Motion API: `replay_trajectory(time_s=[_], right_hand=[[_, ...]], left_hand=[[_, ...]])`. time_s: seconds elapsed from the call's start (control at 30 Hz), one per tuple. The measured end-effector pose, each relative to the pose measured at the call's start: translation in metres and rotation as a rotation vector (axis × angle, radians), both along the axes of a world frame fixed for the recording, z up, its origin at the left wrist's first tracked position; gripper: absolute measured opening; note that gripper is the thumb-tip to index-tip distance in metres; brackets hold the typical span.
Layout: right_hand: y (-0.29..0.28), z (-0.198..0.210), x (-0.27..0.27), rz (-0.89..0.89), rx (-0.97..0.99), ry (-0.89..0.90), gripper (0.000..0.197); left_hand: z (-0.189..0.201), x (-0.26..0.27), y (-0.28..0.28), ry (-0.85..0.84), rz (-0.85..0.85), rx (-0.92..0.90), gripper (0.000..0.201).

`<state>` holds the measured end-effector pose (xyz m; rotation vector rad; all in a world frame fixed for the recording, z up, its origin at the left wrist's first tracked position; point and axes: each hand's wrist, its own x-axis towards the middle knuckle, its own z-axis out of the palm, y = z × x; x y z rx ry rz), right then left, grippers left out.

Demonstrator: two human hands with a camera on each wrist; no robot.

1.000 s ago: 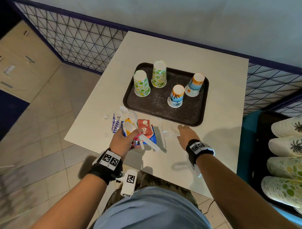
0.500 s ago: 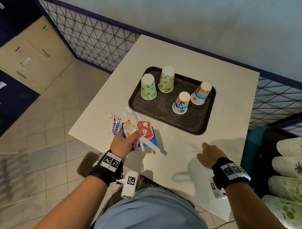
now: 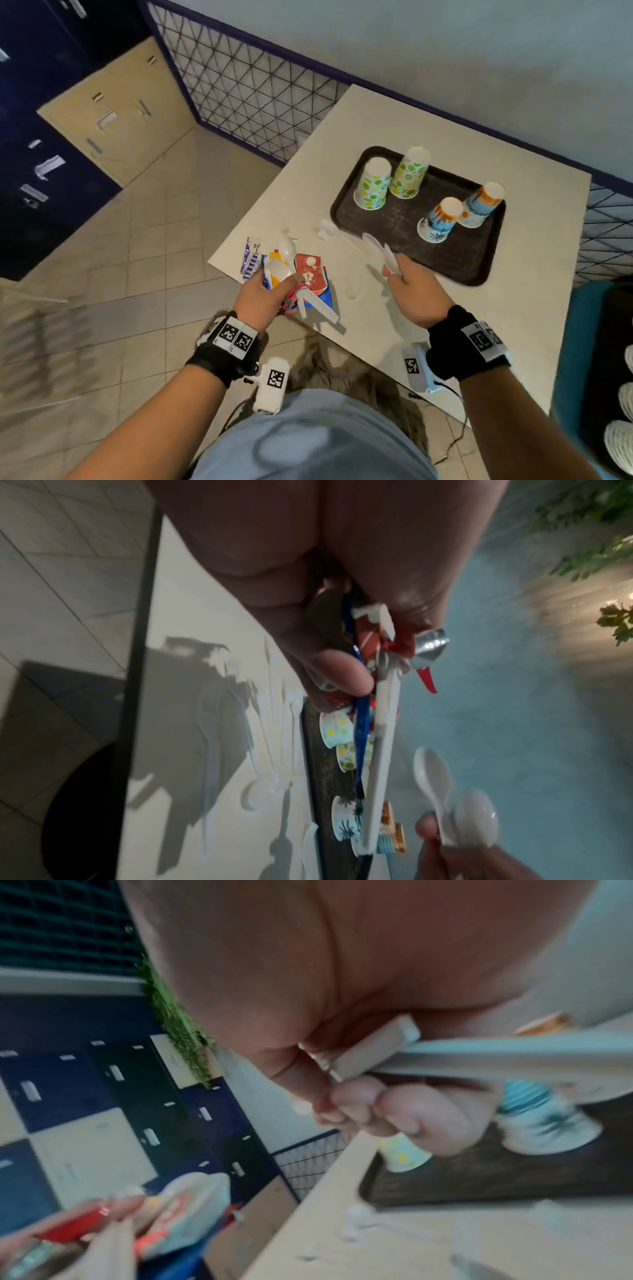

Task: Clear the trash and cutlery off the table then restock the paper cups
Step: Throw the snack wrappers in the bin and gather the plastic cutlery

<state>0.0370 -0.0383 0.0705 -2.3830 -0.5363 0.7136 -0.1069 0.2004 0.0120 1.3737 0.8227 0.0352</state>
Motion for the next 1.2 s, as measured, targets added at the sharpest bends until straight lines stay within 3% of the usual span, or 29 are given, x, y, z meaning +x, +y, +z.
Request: replay_trajectory(time_s=[0.07,0.2,0.33,0.5,0.63,0.73,0.87,1.0,1.2], right_hand=[[0.046,0.001,-0.024,0.019,0.059,0.068,0.014],[0.134,-0.004,-0.07,0.117,0.126,0.154,0.02],[0.209,-0.026,-0.106,0.25,0.075,0.216,0.018],[0.283,-0.062,-0.13,0.38,-0.035,0.239,0.029],[0.316,-0.112,-0.144,0.445,-0.164,0.3,0.023],[0.336,-0.168,-0.156,0.507,-0.263,0.325,0.024],[0.358,-0.253,-0.168,0.557,-0.411,0.307,0.022],[0.374,-0.34,-0.176,0.553,-0.458,0.362,0.026],[0.39,-0.464,-0.178,0.553,-0.526,0.375,0.033]], left_hand=[[-0.001,-0.026,0.027,0.006,-0.014,0.052,0.043],[-0.007,-0.074,0.075,0.034,0.065,0.085,0.028],[-0.022,-0.121,0.112,0.109,0.216,0.029,0.032],[-0.049,-0.164,0.148,0.206,0.342,0.021,0.043],[-0.078,-0.183,0.159,0.327,0.423,0.044,0.022],[-0.126,-0.189,0.17,0.419,0.443,0.067,0.032],[-0.229,-0.187,0.188,0.554,0.442,-0.016,0.048],[-0.307,-0.182,0.198,0.721,0.416,0.109,0.041],[-0.423,-0.168,0.205,0.785,0.464,0.095,0.064]])
